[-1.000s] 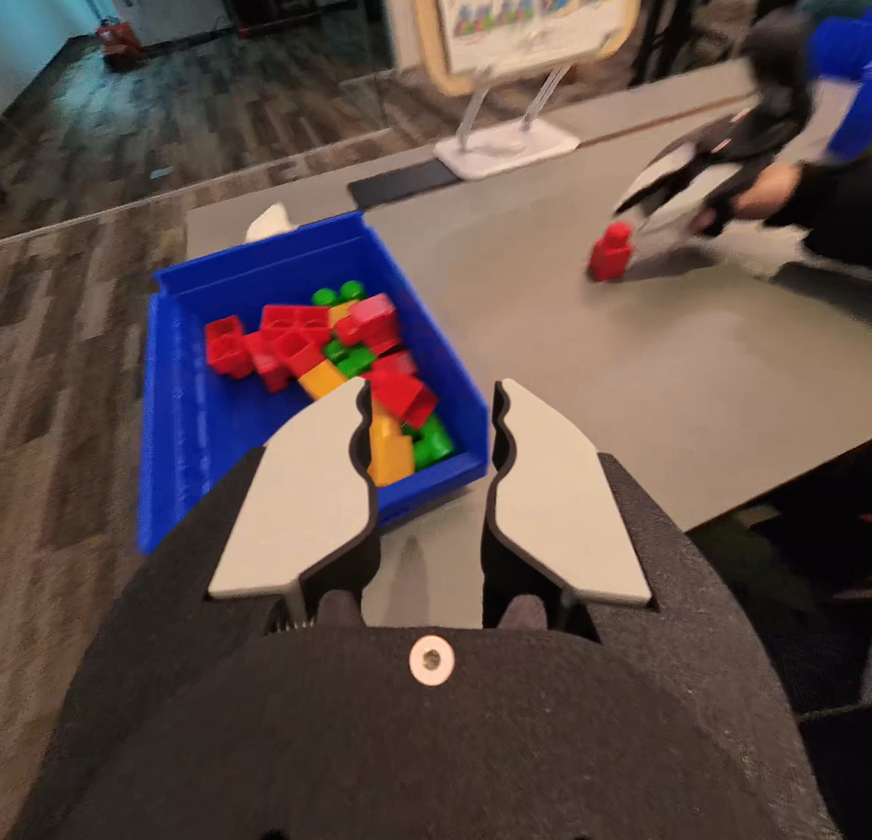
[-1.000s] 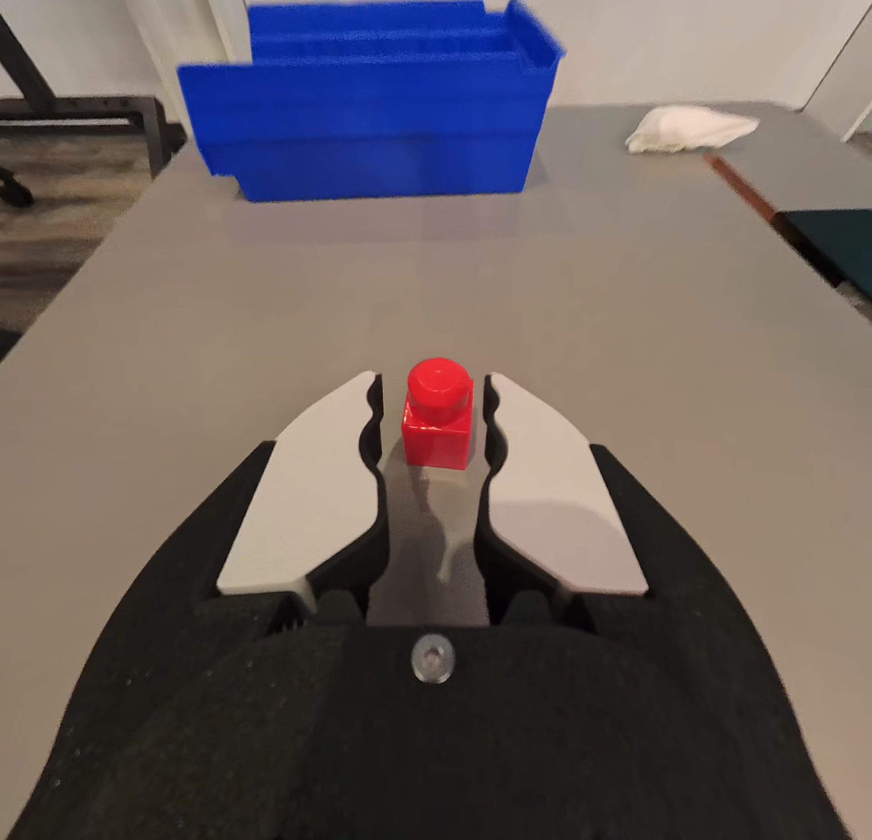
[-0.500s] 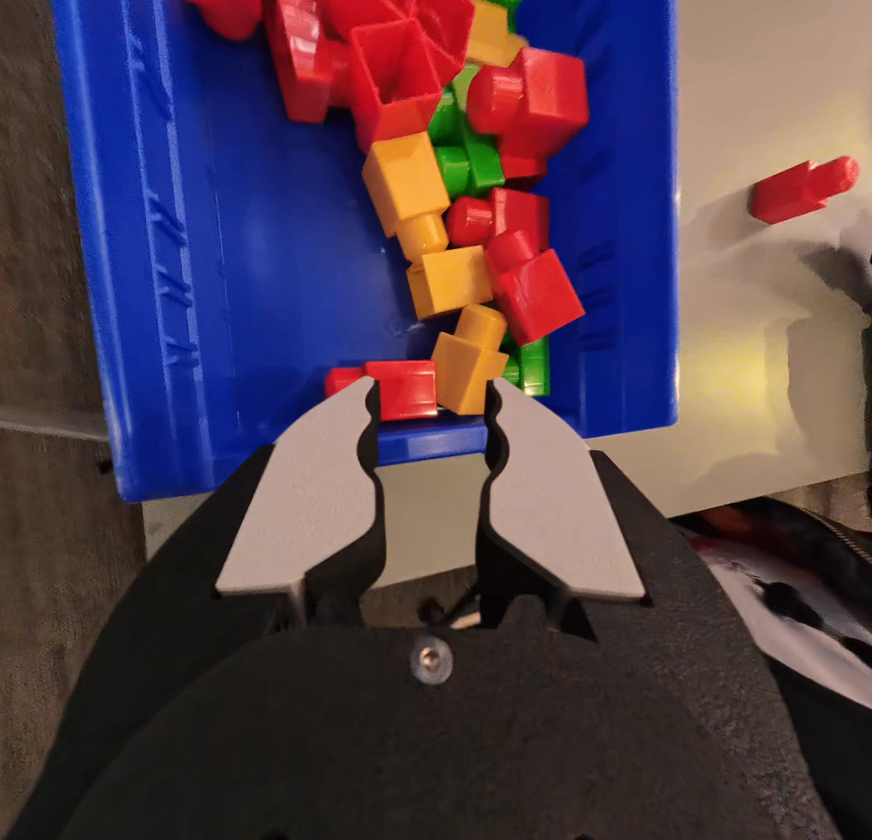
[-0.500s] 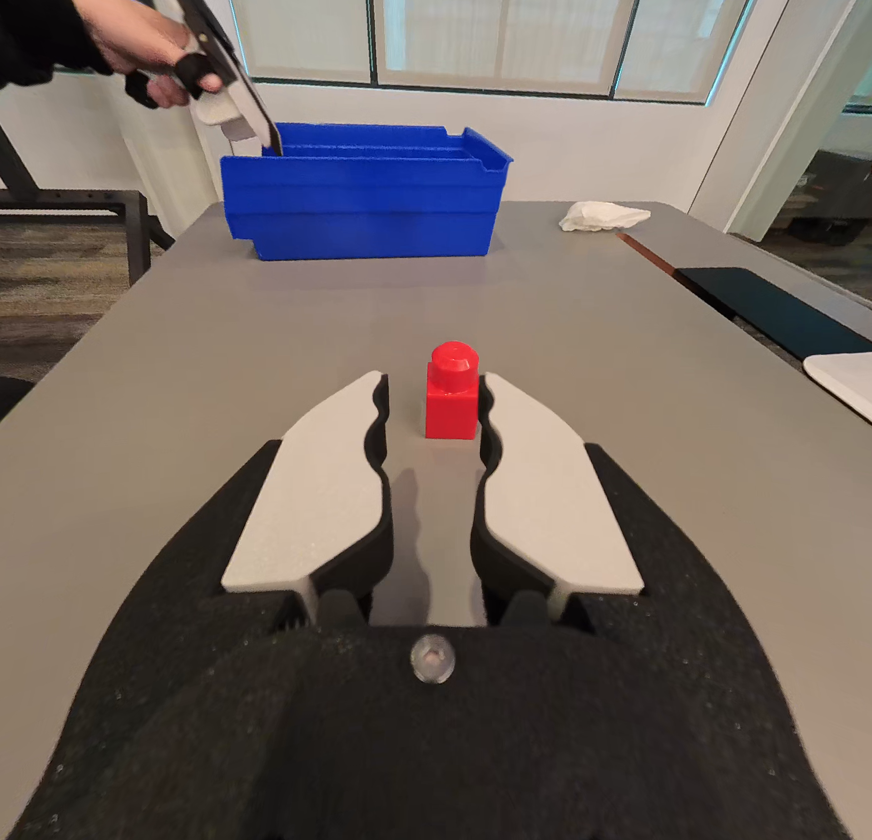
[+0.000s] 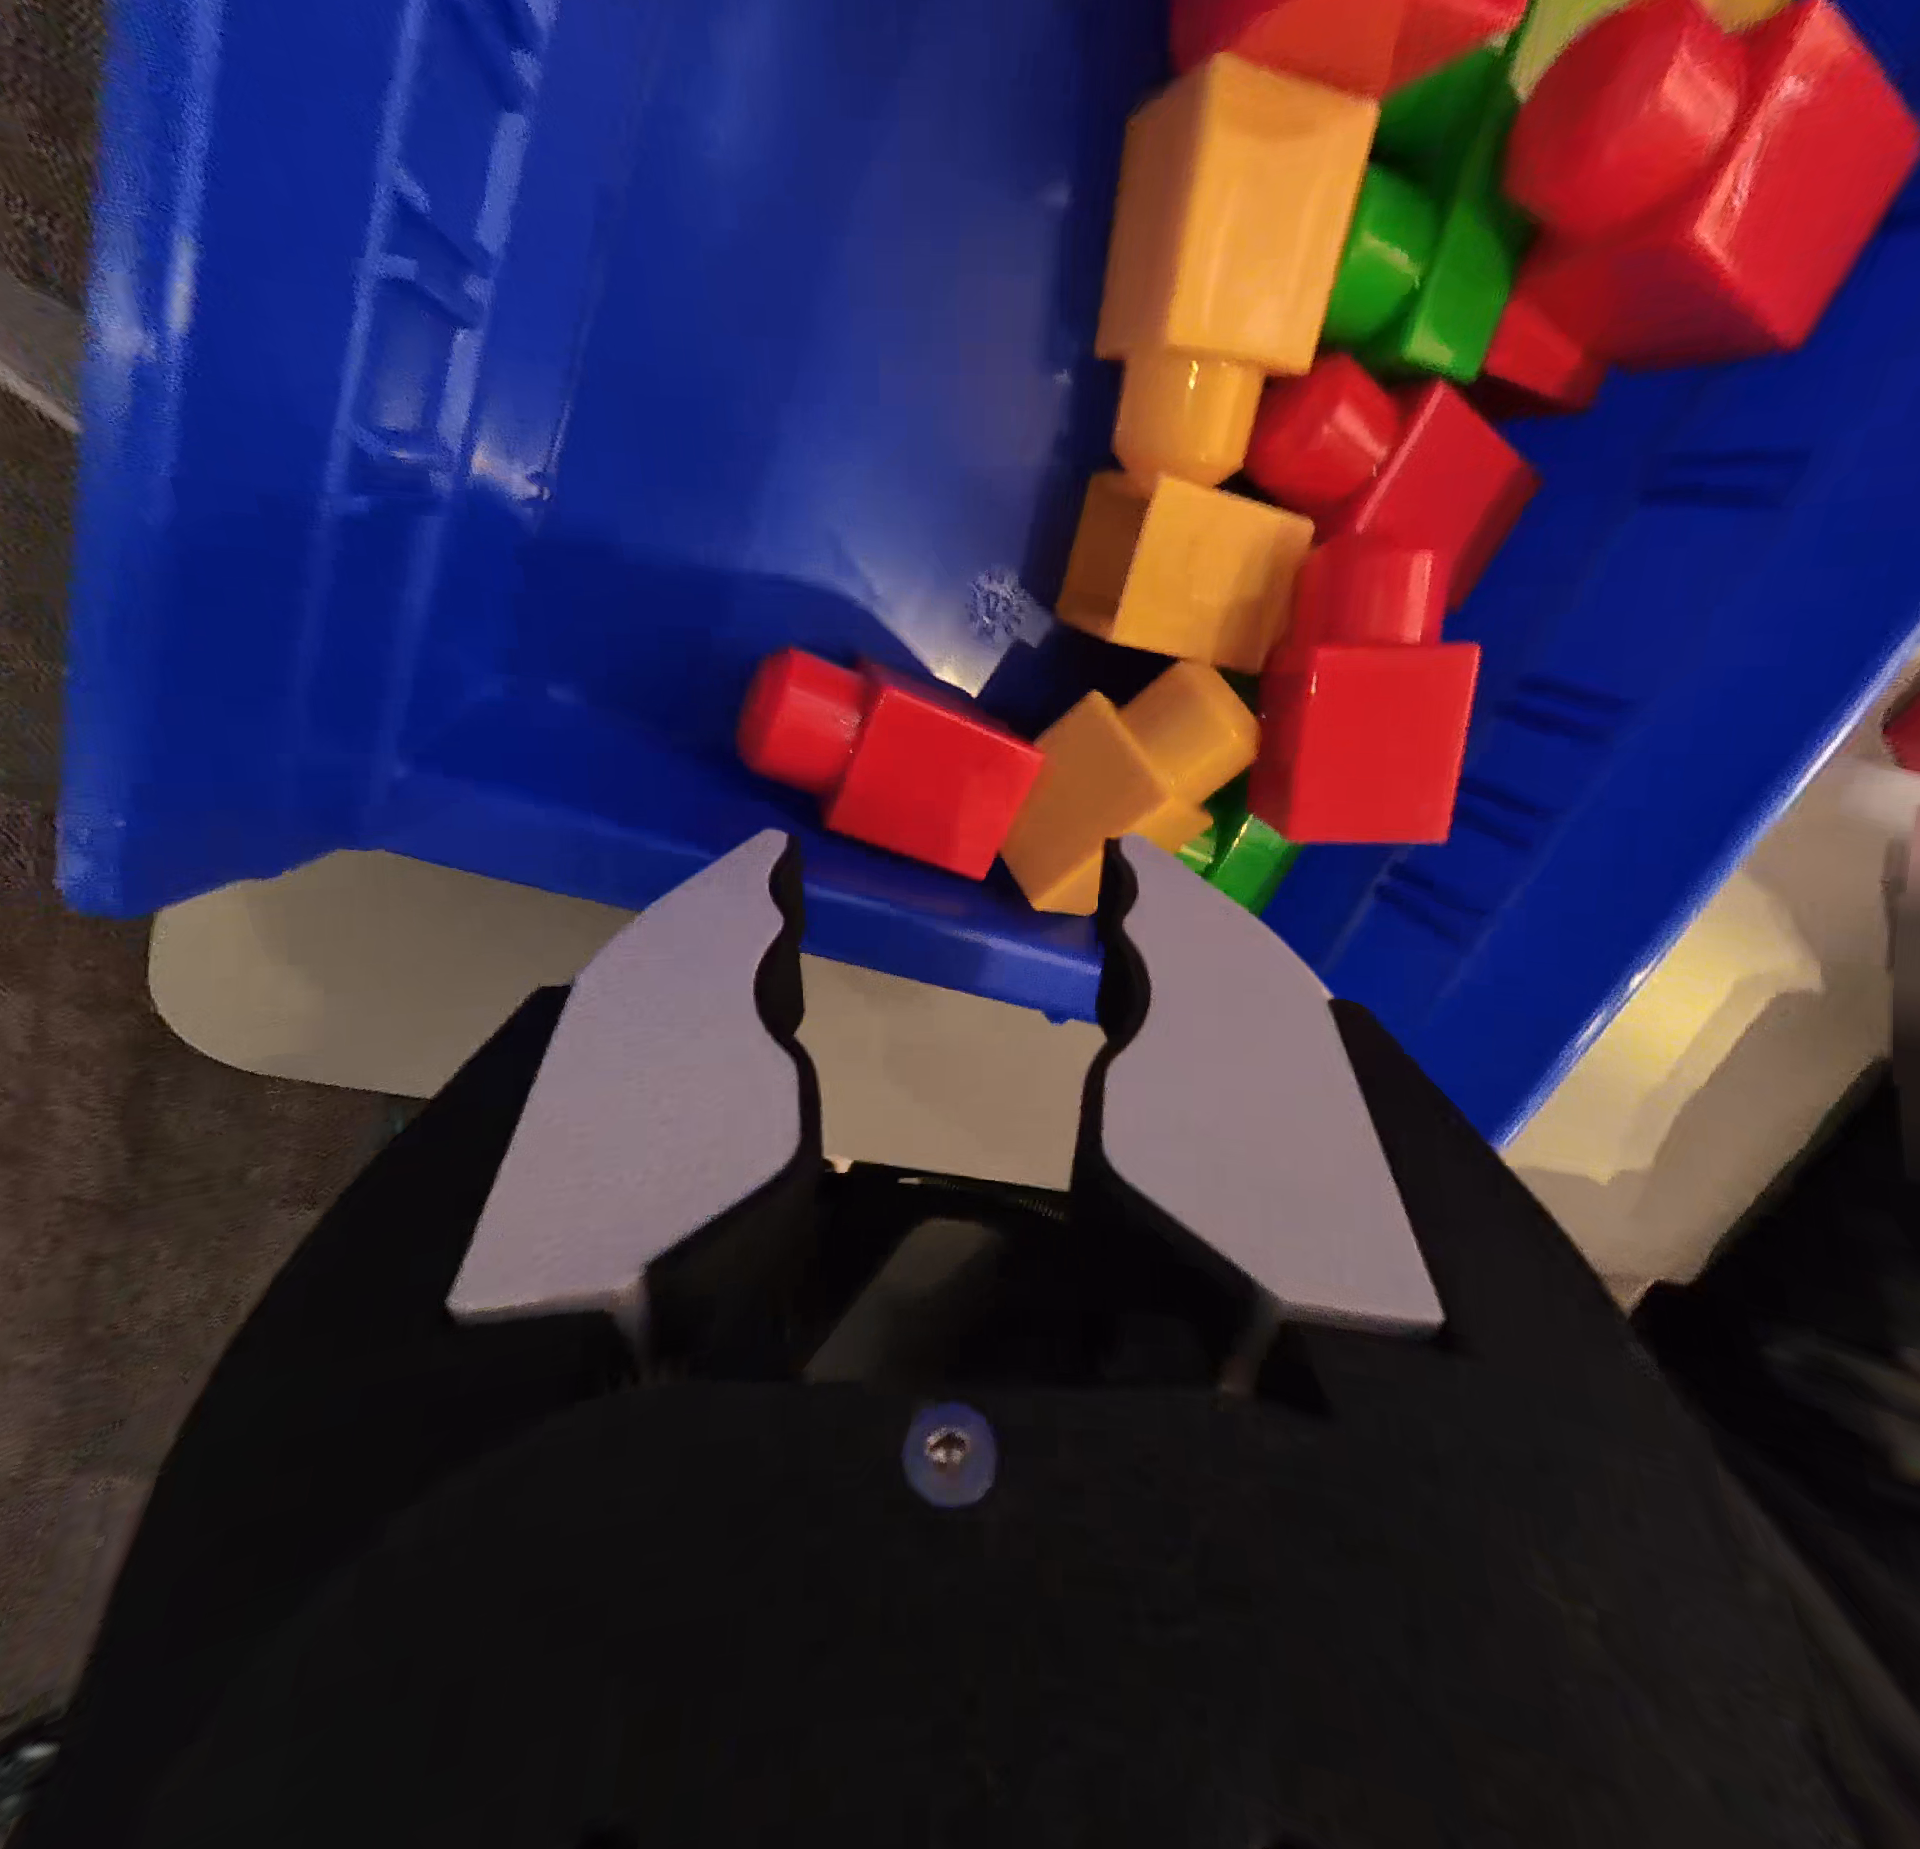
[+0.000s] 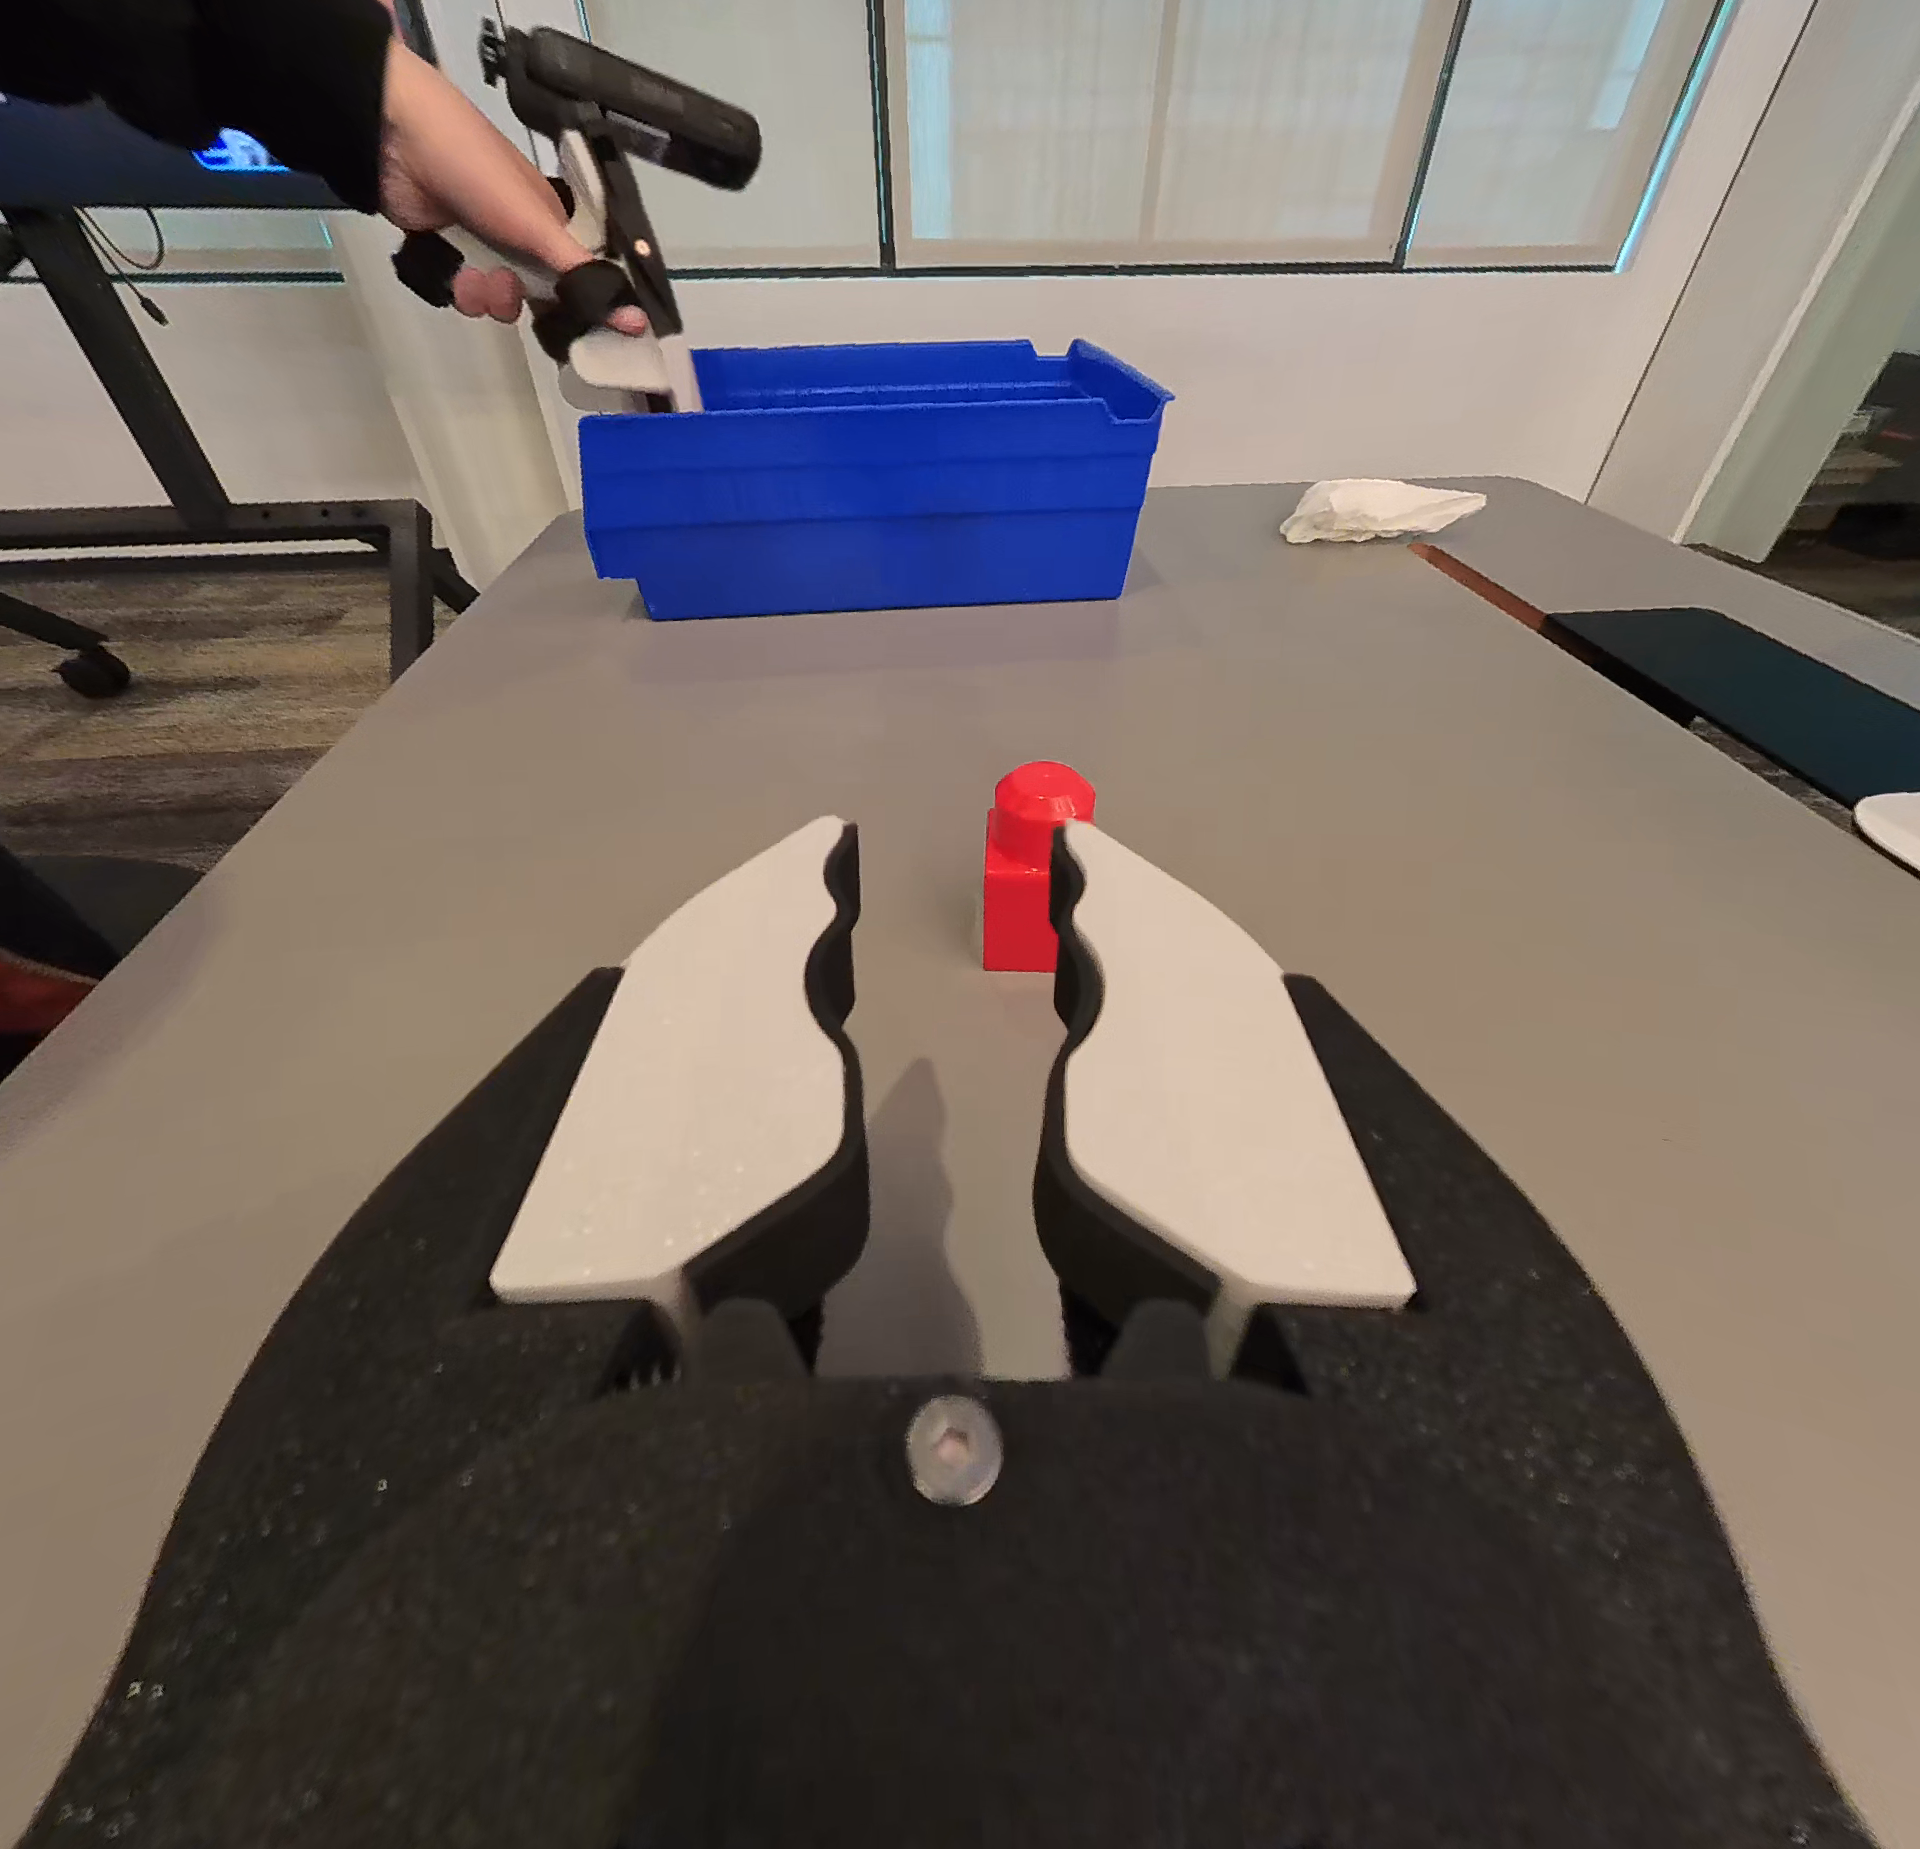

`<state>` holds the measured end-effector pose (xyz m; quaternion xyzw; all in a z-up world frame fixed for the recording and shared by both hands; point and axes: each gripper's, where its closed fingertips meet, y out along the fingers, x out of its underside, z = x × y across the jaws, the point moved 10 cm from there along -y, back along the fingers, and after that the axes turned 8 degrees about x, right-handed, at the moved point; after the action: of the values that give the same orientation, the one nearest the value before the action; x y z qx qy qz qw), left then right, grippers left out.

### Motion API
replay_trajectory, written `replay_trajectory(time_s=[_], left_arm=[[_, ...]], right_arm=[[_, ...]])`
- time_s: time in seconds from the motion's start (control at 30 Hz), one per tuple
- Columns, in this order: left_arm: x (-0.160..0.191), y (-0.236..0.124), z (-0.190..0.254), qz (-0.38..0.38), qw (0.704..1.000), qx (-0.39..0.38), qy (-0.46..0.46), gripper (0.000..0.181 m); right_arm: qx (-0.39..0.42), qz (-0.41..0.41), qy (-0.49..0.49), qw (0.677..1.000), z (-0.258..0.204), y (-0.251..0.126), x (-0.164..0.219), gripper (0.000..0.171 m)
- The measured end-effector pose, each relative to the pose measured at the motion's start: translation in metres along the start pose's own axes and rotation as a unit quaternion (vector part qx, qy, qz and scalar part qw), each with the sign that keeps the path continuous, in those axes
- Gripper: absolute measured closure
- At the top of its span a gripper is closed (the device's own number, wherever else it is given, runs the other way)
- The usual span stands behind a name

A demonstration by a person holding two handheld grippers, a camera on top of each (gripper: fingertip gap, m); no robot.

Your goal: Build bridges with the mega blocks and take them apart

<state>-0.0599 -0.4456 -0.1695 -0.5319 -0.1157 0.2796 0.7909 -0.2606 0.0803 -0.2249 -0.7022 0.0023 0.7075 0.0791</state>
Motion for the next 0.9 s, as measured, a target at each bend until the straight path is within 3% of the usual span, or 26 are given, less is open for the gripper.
replay_trajectory(time_s=[0.27, 0.6, 0.9], left_arm=[[-0.007, 0.02, 0.008, -0.019, 0.997, -0.024, -0.068, 0.126], [-0.022, 0.022, 0.002, -0.004, 0.995, -0.087, -0.048, 0.135], [-0.019, 0.019, 0.003, -0.021, 0.995, -0.086, -0.05, 0.121]], right_arm=[[-0.009, 0.006, 0.003, 1.0, 0.0, -0.002, 0.0, 0.137], [-0.014, 0.014, 0.011, 1.0, 0.003, -0.003, -0.001, 0.138], [-0.013, 0.01, 0.011, 1.0, 0.003, -0.003, 0.0, 0.138]])
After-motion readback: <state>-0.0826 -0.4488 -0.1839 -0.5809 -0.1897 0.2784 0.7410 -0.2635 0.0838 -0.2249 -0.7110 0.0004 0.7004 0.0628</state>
